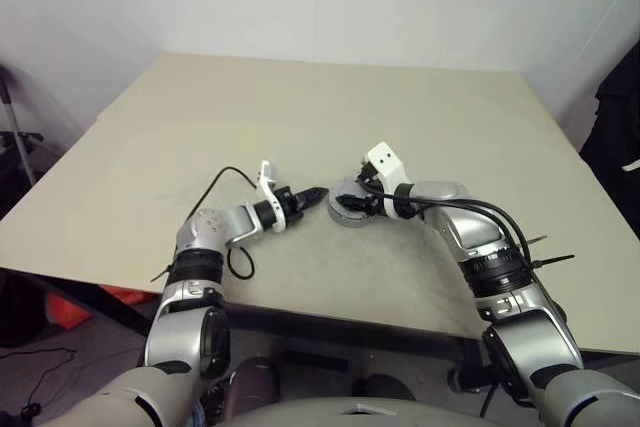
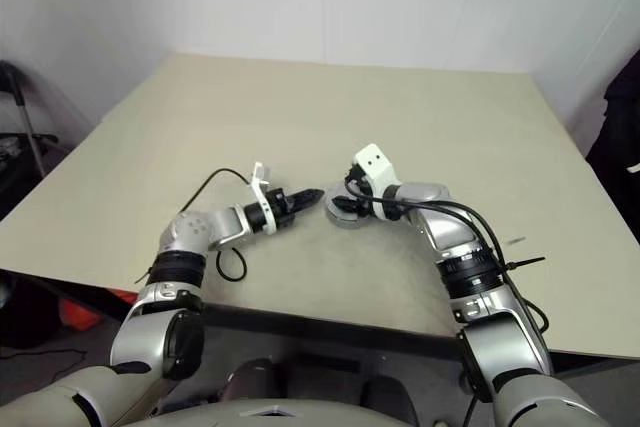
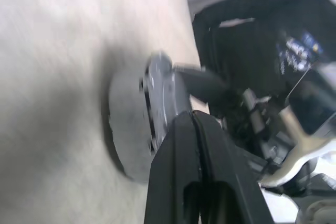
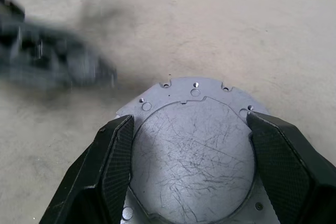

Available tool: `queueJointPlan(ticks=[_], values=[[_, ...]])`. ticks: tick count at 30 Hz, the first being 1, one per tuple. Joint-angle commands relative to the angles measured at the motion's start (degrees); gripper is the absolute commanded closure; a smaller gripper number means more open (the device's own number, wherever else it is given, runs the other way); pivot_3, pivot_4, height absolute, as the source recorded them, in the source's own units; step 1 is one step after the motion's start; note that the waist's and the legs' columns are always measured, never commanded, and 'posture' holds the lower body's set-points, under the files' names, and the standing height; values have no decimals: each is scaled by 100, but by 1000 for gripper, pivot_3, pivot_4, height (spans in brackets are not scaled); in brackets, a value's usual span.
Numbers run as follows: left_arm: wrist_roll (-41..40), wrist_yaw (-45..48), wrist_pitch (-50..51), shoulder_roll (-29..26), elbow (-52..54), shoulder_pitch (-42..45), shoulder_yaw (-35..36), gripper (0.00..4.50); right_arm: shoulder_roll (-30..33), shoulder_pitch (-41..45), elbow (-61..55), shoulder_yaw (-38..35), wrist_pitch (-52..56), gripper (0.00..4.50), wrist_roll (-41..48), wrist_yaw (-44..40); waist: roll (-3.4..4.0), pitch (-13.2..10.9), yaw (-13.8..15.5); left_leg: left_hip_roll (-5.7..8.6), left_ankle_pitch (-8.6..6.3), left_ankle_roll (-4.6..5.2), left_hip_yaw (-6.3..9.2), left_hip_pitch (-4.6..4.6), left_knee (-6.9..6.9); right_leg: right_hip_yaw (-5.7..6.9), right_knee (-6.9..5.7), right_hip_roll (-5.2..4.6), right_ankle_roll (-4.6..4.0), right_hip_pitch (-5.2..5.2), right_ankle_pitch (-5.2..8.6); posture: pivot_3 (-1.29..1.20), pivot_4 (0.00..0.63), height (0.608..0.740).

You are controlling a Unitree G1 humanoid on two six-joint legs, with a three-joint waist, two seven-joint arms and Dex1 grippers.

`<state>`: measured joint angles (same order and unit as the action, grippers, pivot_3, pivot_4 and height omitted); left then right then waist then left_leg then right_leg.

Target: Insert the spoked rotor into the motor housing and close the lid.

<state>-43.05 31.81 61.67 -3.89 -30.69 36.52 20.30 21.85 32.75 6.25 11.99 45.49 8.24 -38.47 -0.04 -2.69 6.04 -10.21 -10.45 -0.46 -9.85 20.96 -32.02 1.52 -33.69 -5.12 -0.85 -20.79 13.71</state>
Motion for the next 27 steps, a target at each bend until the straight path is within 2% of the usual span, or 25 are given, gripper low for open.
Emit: queueJointPlan(ticks=[1,15,23,27], values=[[-182,-4,65,-107,308,-121,127,4449,162,-274,178,166,251,1502,-141,27,0,0,-3,1,-1,2,0,4,-1,0,0,0,0,-3,0,0,0,740],[-203,-222,140,-107,820,-601,17,4449,343,-414,-158,169,346,1502,22,-149,0,0,108,7,-8,13,0,11,-2,0,3,-2,13,0,8,0,0,740],[-201,-317,147,-29,891,-611,-14,4449,568,-753,-83,838,108,1502,-394,-136,-1,7,148,12,-9,15,3,7,-6,1,3,-4,18,11,10,0,0,740],[-207,-356,140,-14,857,-550,-26,4449,479,-731,288,869,82,1502,-511,20,-8,19,145,11,-10,15,3,-18,-6,1,3,-3,19,30,11,0,0,740]])
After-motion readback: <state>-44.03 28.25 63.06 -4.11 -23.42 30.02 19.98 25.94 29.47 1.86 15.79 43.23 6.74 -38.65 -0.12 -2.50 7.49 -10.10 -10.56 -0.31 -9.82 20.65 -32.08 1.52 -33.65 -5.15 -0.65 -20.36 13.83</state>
